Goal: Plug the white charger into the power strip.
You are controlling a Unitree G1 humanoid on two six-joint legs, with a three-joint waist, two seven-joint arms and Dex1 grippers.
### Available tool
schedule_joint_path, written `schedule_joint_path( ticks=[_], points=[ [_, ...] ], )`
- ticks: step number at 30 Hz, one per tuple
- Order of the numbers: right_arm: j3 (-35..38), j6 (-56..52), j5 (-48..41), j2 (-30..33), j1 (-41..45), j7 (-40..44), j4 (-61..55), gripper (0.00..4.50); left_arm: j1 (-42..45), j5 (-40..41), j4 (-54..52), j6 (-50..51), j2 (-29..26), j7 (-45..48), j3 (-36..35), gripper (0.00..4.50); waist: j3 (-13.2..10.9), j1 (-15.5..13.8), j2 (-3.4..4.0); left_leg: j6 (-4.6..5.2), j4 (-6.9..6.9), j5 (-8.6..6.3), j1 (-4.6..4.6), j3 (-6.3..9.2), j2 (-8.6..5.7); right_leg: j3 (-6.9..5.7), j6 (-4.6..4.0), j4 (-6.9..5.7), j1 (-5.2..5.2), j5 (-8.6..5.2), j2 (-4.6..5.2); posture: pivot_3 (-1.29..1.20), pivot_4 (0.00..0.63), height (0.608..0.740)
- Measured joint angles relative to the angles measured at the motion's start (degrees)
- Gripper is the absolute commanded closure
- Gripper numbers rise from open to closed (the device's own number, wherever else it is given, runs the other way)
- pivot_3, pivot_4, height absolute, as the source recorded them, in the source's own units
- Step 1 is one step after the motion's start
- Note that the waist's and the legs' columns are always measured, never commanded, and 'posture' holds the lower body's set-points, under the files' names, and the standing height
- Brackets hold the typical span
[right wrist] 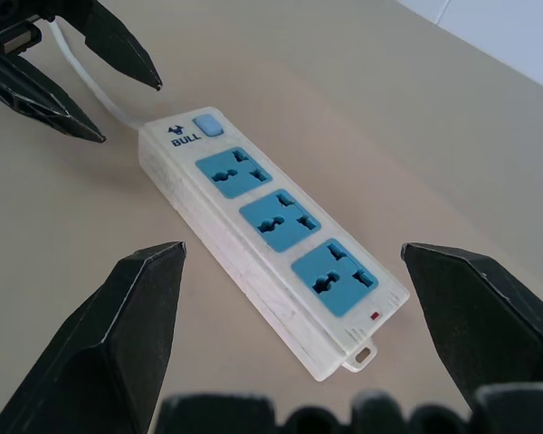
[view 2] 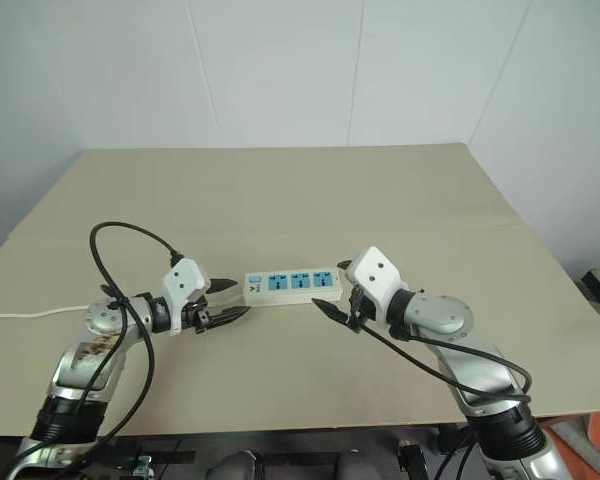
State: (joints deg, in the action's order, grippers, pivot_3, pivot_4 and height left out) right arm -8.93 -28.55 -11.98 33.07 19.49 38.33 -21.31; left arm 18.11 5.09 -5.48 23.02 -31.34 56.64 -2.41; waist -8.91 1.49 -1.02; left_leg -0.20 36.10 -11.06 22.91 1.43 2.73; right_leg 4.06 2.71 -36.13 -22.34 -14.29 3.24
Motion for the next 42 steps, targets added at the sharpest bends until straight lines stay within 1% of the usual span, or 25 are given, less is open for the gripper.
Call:
schedule_joint_path(
  ticks=[2, 4, 7, 9, 10, 12, 14, 15, 17, 21, 25, 29, 33, 38, 42],
  points=[
    [0.0, 0.3, 0.0, -0.1, 0.0, 0.2, 0.2, 0.0, 1.3, 2.1, 0.7, 1.2, -2.0, 0.1, -1.6, 1.34, 0.0, 0.0, -0.01, 0.0, -0.05, 0.0, 0.0, 0.01, 0.0, -0.02, -0.02, 0.01, -0.01, -0.02, 0.0, 0.0, 0.15, 0.74],
    [0.1, 0.3, 0.0, -0.2, 0.1, 0.3, 0.7, 0.0, 4.5, 3.0, 4.4, -1.0, -3.6, 0.4, -2.7, 1.34, 0.0, -0.2, -0.01, 0.0, -0.02, 0.0, 0.0, 0.0, -0.01, -0.03, -0.02, 0.02, 0.01, -0.02, 0.01, 0.0, 0.15, 0.74],
    [0.6, 0.4, -0.2, -0.2, 0.1, 0.4, 1.0, 0.0, 9.5, 2.9, 17.1, -11.9, -4.9, 1.7, -3.2, 1.34, 0.0, -0.6, -0.01, 0.0, 0.01, 0.0, -0.04, -0.04, -0.04, -0.02, -0.02, 0.08, 0.07, -0.01, 0.05, 0.0, 0.15, 0.74],
    [0.9, 0.4, -0.3, -0.1, 0.2, 0.5, 1.1, 0.0, 12.6, 4.2, 27.8, -19.4, -3.0, 5.5, -3.2, 1.34, 0.0, -0.9, -0.01, 0.0, 0.05, 0.0, 0.02, -0.04, -0.06, -0.04, -0.02, 0.1, 0.05, -0.01, 0.06, 0.0, 0.15, 0.74],
    [1.0, 0.4, -0.4, -0.1, 0.2, 0.5, 1.1, 0.0, 13.9, 5.3, 32.1, -21.5, -1.9, 8.3, -3.1, 1.16, 0.0, -0.9, -0.02, 0.0, 0.07, 0.0, 0.08, -0.04, -0.06, -0.05, -0.02, 0.09, 0.03, -0.01, 0.06, 0.0, 0.15, 0.74],
    [1.0, 0.4, -0.5, 0.0, 0.2, 0.5, 0.9, 0.0, 17.2, 8.5, 40.5, -22.2, -0.1, 14.7, -3.1, 0.7, 0.0, -0.9, -0.03, 0.0, 0.12, 0.0, 0.28, -0.02, -0.06, -0.07, -0.01, 0.07, -0.12, -0.01, 0.05, 0.0, 0.15, 0.74],
    [1.2, 0.4, -0.5, 0.1, -0.1, 0.4, 0.5, 0.0, 21.7, 8.6, 49.7, -24.6, 0.0, 19.8, -3.0, 0.15, 0.0, -0.8, -0.06, 0.01, 0.11, 0.0, 0.36, -0.01, -0.06, -0.08, -0.01, 0.07, -0.21, -0.01, 0.03, 0.0, 0.15, 0.74],
    [1.4, 0.3, -0.6, 0.1, -0.2, 0.3, 0.3, 0.0, 24.4, 8.4, 54.5, -26.4, -0.1, 21.9, -2.9, 0.03, 0.0, -0.8, -0.07, 0.01, 0.1, 0.0, 0.36, 0.0, -0.06, -0.08, 0.0, 0.07, -0.21, -0.01, 0.02, 0.0, 0.15, 0.74],
    [1.6, -0.1, -0.6, 0.3, -0.4, 0.4, -0.5, 0.0, 28.7, 8.2, 61.6, -29.8, -0.4, 25.6, -2.9, 0.03, 0.0, -0.7, -0.06, 0.01, 0.08, 0.0, 0.36, -0.01, -0.07, -0.07, 0.01, 0.08, -0.2, -0.02, 0.04, 0.0, 0.15, 0.74],
    [2.0, -1.4, -0.7, 0.8, -0.6, 0.4, -1.9, 0.0, 34.4, 7.4, 71.4, -34.7, -0.4, 32.8, -2.3, 0.03, 0.0, -0.6, -0.07, 0.01, 0.06, 0.0, 0.36, -0.01, -0.07, -0.07, 0.02, 0.08, -0.21, -0.03, 0.04, 0.0, 0.15, 0.74],
    [2.0, -2.2, -0.7, 1.1, -0.6, 0.4, -1.9, 0.0, 36.5, 5.7, 76.0, -37.2, -0.3, 35.3, 1.5, 0.03, 0.0, -0.6, -0.07, 0.01, 0.08, 0.0, 0.35, 0.0, -0.07, -0.07, 0.02, 0.04, -0.2, -0.03, 0.04, 0.0, 0.15, 0.74],
    [2.6, -4.1, -0.8, 1.2, -0.6, 0.3, -2.6, 0.0, 38.2, 3.4, 79.0, -40.0, 0.2, 35.3, 2.5, 0.03, 0.0, -0.6, -0.07, 0.01, 0.1, 0.0, 0.36, 0.01, -0.07, -0.07, 0.02, 0.02, -0.21, -0.02, 0.04, 0.0, 0.15, 0.74],
    [3.6, -4.8, -1.5, 2.5, -0.8, 0.4, -4.4, 0.0, 38.9, -0.3, 81.0, -44.3, 1.1, 31.4, 2.2, 0.03, 0.0, -0.7, -0.07, 0.01, 0.09, 0.0, 0.37, 0.01, -0.07, -0.07, 0.02, 0.05, -0.2, -0.02, 0.04, 0.0, 0.15, 0.74],
    [4.1, -6.4, -2.7, 2.8, -1.2, 0.4, -5.4, 0.0, 39.9, -3.7, 82.7, -46.1, 3.6, 25.9, 2.2, 0.03, 0.0, -0.8, -0.09, 0.01, 0.12, 0.0, 0.38, 0.02, -0.08, -0.08, 0.03, 0.03, -0.2, -0.02, 0.05, 0.0, 0.15, 0.74],
    [6.0, -7.7, -2.9, 3.9, -1.5, 0.3, -6.0, 0.0, 40.6, -5.1, 82.9, -46.2, 5.9, 20.9, 1.0, 0.03, 0.0, -0.8, -0.09, 0.01, 0.12, 0.0, 0.37, 0.01, -0.09, -0.08, 0.04, 0.03, -0.19, -0.02, 0.05, 0.0, 0.15, 0.74]
  ],
)
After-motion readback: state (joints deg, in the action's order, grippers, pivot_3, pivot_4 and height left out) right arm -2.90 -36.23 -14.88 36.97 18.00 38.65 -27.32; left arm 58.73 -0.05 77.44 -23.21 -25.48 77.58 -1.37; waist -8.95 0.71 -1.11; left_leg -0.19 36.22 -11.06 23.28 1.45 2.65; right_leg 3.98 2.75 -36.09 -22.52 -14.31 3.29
